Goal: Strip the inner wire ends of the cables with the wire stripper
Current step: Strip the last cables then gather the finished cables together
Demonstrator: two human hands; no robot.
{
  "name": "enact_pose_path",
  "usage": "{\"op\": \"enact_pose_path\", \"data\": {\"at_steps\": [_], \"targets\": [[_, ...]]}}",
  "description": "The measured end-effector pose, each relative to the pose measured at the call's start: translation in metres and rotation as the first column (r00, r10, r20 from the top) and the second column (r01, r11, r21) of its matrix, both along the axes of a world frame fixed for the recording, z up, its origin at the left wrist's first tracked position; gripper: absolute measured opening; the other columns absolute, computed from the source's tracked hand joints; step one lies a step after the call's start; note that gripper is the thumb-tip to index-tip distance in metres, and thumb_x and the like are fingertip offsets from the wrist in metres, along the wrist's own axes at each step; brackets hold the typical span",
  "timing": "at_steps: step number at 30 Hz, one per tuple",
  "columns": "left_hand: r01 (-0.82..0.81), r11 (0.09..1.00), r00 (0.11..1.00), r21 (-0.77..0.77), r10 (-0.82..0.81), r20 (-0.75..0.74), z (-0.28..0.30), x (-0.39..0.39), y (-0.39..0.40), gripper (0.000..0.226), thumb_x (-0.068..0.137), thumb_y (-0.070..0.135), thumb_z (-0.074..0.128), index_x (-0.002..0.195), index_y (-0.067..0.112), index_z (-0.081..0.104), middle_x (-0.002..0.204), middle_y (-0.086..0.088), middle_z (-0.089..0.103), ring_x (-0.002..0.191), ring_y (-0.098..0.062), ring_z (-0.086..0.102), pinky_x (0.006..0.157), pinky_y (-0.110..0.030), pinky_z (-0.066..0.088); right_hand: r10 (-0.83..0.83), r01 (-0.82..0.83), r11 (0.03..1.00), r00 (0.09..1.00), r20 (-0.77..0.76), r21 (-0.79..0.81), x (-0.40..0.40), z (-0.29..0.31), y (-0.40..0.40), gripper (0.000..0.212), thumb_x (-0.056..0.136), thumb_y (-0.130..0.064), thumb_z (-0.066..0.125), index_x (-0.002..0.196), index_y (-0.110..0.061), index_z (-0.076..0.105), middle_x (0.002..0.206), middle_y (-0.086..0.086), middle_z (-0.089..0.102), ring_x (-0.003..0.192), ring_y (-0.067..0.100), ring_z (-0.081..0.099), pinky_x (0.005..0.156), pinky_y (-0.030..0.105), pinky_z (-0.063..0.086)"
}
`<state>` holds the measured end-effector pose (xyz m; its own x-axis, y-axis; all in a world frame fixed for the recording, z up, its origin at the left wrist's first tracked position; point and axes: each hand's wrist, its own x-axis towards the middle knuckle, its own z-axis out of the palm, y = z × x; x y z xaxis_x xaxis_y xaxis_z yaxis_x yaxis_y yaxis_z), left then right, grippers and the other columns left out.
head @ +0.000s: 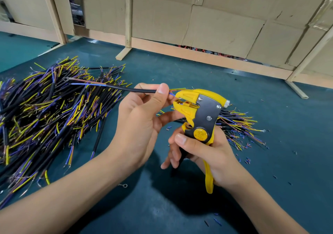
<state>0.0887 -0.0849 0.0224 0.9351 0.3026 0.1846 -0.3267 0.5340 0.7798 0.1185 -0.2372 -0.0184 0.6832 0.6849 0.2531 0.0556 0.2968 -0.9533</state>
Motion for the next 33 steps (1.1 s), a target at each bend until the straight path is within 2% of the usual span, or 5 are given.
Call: {"op": "enact_pose_path", "data": {"at_steps": [13, 17, 19, 23, 33], "targets": [[-0.051, 0.996, 0.997, 0.076, 0.047, 0.059, -0.004, 0.0, 0.0, 0.024, 0.085, 0.016, 0.067, 0.095, -0.006, 0.062, 0.084, -0.021, 0.069, 0.072, -0.028, 0.07, 0.066, -0.032, 0.059, 0.036, -0.036, 0.999, 0.997, -0.071, 0.013, 0.0, 0.003, -0.001, 0.018, 0.094, -0.013, 0.061, 0.087, 0.004, 0.065, 0.066, 0.014, 0.057, 0.059, 0.031, 0.057, 0.068, 0.055, 0.056], [-0.097, 0.989, 0.993, 0.11, 0.089, 0.082, -0.006, -0.001, 0.0, 0.007, 0.084, 0.015, 0.07, 0.081, 0.009, 0.069, 0.081, -0.016, 0.072, 0.073, -0.028, 0.071, 0.068, -0.034, 0.059, 0.037, -0.036, 0.999, 0.994, -0.101, 0.011, 0.0, 0.005, -0.001, 0.015, 0.093, -0.012, 0.062, 0.087, 0.0, 0.067, 0.064, 0.014, 0.053, 0.057, 0.031, 0.055, 0.067, 0.055, 0.056], [-0.101, 0.988, 0.992, 0.114, 0.091, 0.09, -0.006, -0.002, -0.001, 0.009, 0.084, 0.014, 0.071, 0.075, 0.015, 0.071, 0.078, -0.012, 0.073, 0.071, -0.026, 0.072, 0.068, -0.034, 0.06, 0.035, -0.033, 0.999, 0.993, -0.112, 0.015, 0.0, 0.006, -0.001, 0.016, 0.093, -0.012, 0.062, 0.083, 0.0, 0.065, 0.063, 0.015, 0.051, 0.055, 0.031, 0.053, 0.065, 0.054, 0.056], [-0.139, 0.978, 0.987, 0.153, 0.125, 0.097, -0.008, -0.003, -0.003, 0.013, 0.087, 0.013, 0.072, 0.075, 0.016, 0.072, 0.079, -0.011, 0.073, 0.071, -0.025, 0.073, 0.07, -0.032, 0.059, 0.017, -0.015, 1.0, 0.992, -0.127, 0.013, -0.002, 0.008, 0.001, 0.032, 0.094, -0.015, 0.062, 0.069, 0.002, 0.053, 0.059, 0.012, 0.047, 0.05, 0.027, 0.051, 0.06, 0.052, 0.056], [-0.203, 0.959, 0.977, 0.199, 0.183, 0.112, -0.009, -0.003, -0.005, 0.01, 0.088, 0.013, 0.071, 0.078, 0.014, 0.07, 0.077, -0.007, 0.073, 0.074, -0.024, 0.073, 0.072, -0.031, 0.06, 0.027, -0.026, 1.0, 0.974, -0.227, 0.011, -0.006, 0.013, 0.003, 0.029, 0.091, -0.018, 0.064, 0.067, -0.005, 0.055, 0.053, 0.011, 0.039, 0.044, 0.024, 0.045, 0.052, 0.045, 0.053]]}}
